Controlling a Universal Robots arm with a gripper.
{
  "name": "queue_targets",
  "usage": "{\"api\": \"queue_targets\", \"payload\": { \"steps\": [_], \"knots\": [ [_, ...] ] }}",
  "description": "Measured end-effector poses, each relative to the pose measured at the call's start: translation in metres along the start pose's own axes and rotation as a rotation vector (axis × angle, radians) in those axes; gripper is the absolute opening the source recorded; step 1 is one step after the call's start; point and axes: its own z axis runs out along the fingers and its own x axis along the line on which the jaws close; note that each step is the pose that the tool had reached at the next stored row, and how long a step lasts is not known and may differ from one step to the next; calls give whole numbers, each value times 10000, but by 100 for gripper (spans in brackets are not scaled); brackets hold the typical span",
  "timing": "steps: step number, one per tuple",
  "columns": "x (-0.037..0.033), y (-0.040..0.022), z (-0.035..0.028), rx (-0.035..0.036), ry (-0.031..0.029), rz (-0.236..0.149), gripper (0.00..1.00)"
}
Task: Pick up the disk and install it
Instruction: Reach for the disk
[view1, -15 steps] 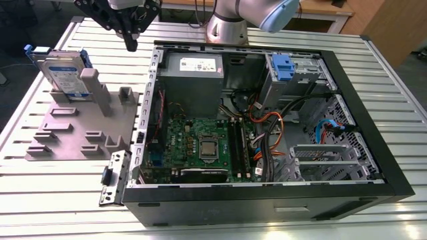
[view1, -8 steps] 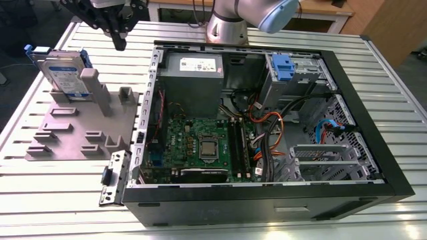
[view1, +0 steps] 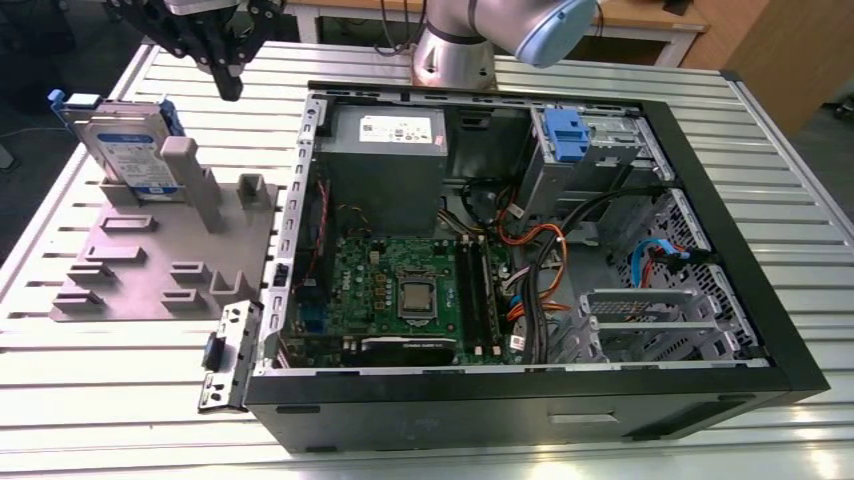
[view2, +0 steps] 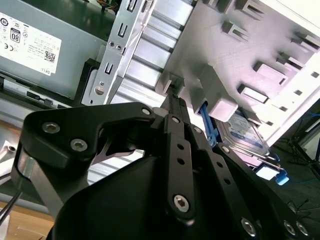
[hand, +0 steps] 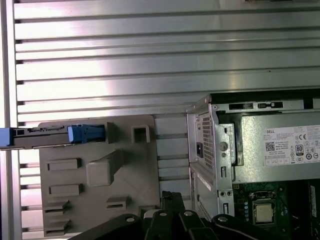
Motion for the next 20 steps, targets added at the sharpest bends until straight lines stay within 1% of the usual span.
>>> {"api": "queue_targets", "payload": {
  "steps": [9, 11, 13, 17, 20],
  "knots": [
    [2, 0, 0, 0, 0, 0, 11],
    [11, -1, 0, 1, 0, 1, 11],
    [43, -2, 0, 1, 0, -1, 11],
    [134, -4, 0, 1, 0, 1, 11],
    [177, -7, 1, 1, 0, 0, 11]
  ]
}}
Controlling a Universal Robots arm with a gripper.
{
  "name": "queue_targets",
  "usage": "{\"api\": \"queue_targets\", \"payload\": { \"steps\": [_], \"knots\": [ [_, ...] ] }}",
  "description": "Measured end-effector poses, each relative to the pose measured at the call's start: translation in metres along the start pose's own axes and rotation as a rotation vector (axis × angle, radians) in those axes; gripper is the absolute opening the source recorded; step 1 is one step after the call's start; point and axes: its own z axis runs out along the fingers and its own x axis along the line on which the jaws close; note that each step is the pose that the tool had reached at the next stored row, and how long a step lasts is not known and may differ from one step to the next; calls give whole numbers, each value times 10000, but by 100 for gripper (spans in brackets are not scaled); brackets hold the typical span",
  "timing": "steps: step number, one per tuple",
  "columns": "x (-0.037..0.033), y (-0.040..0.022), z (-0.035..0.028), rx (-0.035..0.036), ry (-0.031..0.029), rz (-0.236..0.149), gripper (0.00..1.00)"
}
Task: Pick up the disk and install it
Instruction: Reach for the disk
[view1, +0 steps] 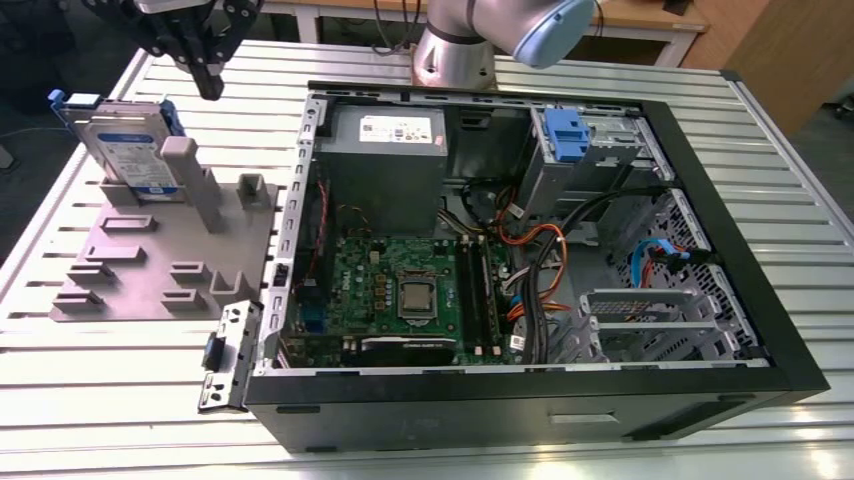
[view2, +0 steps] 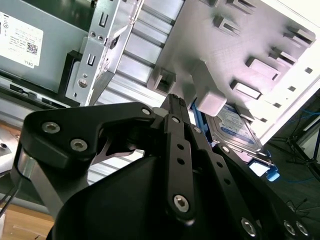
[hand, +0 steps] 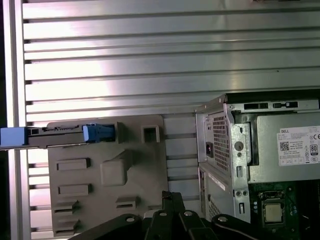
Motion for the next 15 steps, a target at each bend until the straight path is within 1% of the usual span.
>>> {"api": "queue_targets", "payload": {
  "steps": [2, 15],
  "knots": [
    [12, -1, 1, -1, -1, 0, 11],
    [32, -3, 0, 0, 0, 0, 11]
  ]
}}
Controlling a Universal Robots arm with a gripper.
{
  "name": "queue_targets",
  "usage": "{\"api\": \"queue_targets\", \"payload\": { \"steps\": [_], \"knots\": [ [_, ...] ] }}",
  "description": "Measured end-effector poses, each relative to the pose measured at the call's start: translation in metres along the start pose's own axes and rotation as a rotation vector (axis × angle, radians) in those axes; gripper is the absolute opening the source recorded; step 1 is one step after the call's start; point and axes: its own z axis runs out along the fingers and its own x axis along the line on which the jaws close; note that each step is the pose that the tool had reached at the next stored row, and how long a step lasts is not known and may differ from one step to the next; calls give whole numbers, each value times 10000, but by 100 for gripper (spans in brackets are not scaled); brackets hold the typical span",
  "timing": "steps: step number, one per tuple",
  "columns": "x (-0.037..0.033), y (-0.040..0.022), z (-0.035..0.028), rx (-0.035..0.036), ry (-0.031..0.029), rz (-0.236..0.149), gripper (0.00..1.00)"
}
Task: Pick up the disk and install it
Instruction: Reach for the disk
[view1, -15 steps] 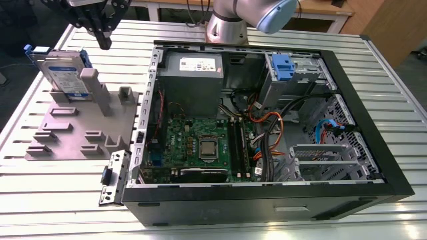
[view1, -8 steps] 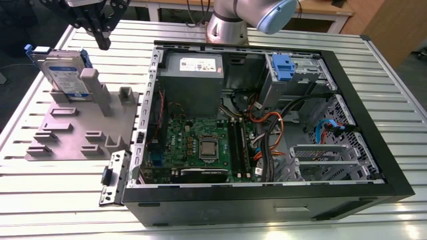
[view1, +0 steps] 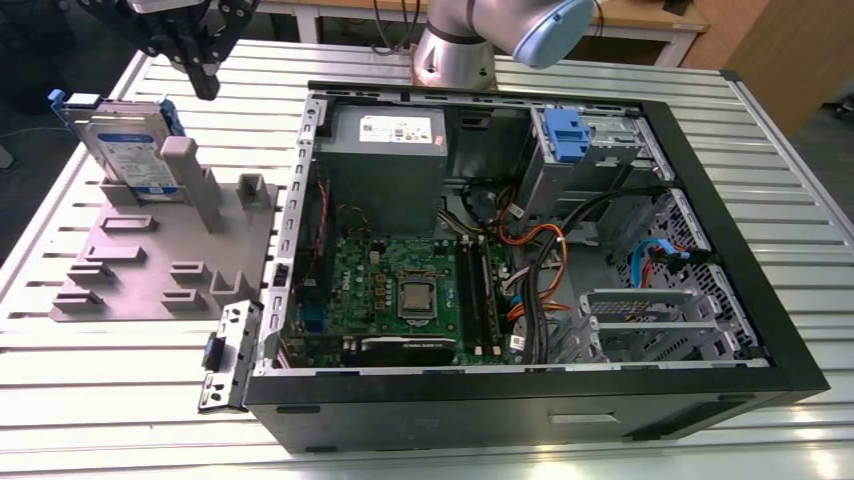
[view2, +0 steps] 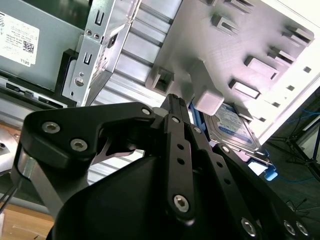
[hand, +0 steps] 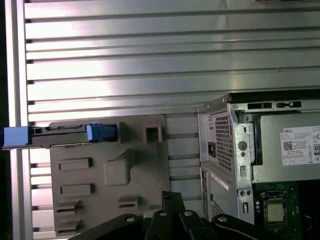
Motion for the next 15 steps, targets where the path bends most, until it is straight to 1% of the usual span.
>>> {"api": "queue_targets", "payload": {
  "steps": [9, 10, 15],
  "knots": [
    [24, -2, -1, 0, 0, -1, 11],
    [41, -3, -1, 0, 0, -1, 11],
    [43, -3, -1, 0, 0, -1, 11]
  ]
}}
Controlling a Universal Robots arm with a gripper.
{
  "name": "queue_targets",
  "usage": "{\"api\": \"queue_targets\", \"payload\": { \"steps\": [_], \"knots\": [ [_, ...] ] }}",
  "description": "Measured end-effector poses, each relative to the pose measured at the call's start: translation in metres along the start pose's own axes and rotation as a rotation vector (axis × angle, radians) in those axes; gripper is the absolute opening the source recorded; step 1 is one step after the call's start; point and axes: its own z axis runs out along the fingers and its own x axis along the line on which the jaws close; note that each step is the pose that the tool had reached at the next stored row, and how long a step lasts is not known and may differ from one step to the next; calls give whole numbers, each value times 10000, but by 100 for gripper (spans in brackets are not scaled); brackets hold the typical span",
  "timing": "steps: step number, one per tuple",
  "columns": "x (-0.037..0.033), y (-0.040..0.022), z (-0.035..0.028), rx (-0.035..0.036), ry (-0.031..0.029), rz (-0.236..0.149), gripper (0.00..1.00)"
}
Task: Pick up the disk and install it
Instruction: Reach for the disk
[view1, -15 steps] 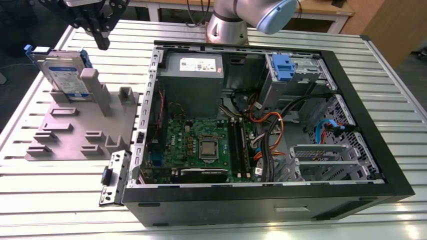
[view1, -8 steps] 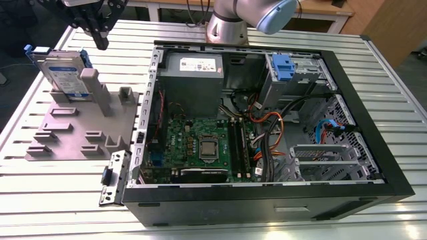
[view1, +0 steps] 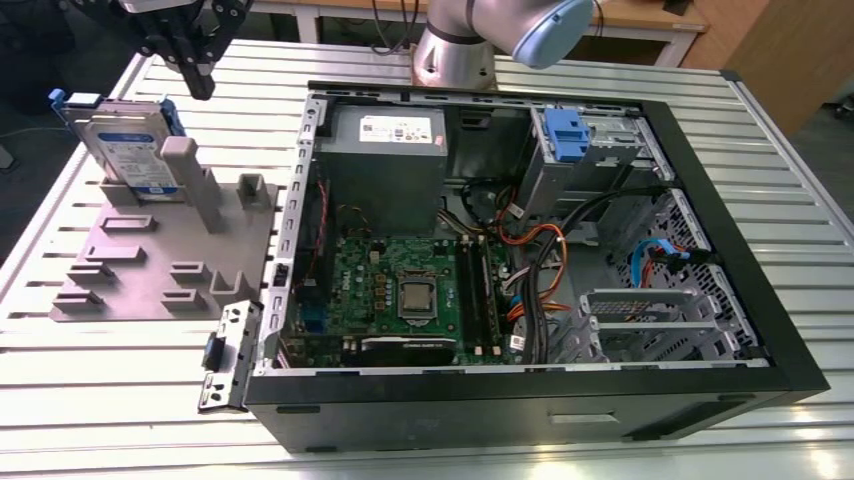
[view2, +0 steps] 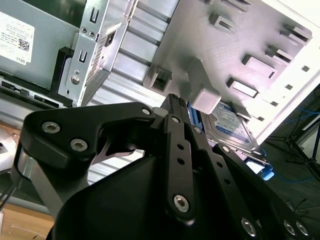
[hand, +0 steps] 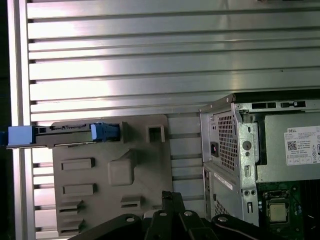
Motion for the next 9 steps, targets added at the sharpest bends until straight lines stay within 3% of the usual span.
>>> {"api": "queue_targets", "payload": {
  "steps": [9],
  "knots": [
    [7, -1, 0, -1, 0, 0, 11]
  ]
}}
